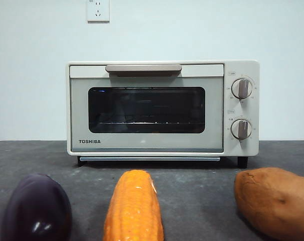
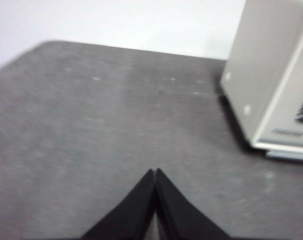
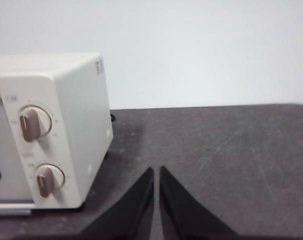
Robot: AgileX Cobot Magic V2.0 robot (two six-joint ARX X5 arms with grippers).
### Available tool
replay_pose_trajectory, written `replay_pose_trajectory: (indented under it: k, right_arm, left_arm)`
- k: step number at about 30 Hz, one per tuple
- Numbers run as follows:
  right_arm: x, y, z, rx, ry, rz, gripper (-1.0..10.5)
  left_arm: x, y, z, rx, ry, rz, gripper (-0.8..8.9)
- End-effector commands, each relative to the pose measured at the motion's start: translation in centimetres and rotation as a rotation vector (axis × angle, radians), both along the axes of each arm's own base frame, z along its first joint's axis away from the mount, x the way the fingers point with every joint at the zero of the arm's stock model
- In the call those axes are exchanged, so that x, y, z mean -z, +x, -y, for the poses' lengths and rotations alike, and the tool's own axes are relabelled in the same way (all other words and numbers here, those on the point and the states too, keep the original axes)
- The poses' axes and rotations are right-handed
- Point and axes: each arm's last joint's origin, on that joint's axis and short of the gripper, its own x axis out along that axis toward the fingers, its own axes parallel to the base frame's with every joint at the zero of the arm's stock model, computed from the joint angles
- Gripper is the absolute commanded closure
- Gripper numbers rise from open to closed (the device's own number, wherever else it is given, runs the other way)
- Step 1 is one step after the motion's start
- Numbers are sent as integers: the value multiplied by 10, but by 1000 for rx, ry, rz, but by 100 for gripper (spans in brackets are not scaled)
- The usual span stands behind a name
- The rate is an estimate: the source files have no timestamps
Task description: Take the eggplant from the table,put the eggplant in the oven
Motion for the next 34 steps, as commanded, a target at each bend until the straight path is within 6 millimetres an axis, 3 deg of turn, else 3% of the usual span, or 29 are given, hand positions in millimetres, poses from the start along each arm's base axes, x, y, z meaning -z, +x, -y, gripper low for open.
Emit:
replay_pose_trajectory:
  k: [1, 5, 9, 20, 27, 34]
  right_arm:
    - [0, 0, 0, -7, 138, 7, 940]
    - [-2, -1, 0, -15, 243, 1, 942]
    - [-11, -4, 0, -10, 297, -32, 942]
    - [-70, -13, -1, 5, 304, -148, 942]
    - [-115, -1, -2, -72, 186, -229, 942]
    - [-146, 16, -5, -191, 94, -394, 909]
  left_arm:
    - [9, 1, 1, -19, -257, -34, 807]
    - [7, 1, 1, -29, -370, -19, 807]
    - [-2, 0, 1, -26, -375, -8, 807]
    - [-56, -7, 1, -31, -367, -71, 807]
    - [-100, 8, 2, 27, -314, -147, 807]
    - [-135, 31, 4, 182, -233, -261, 807]
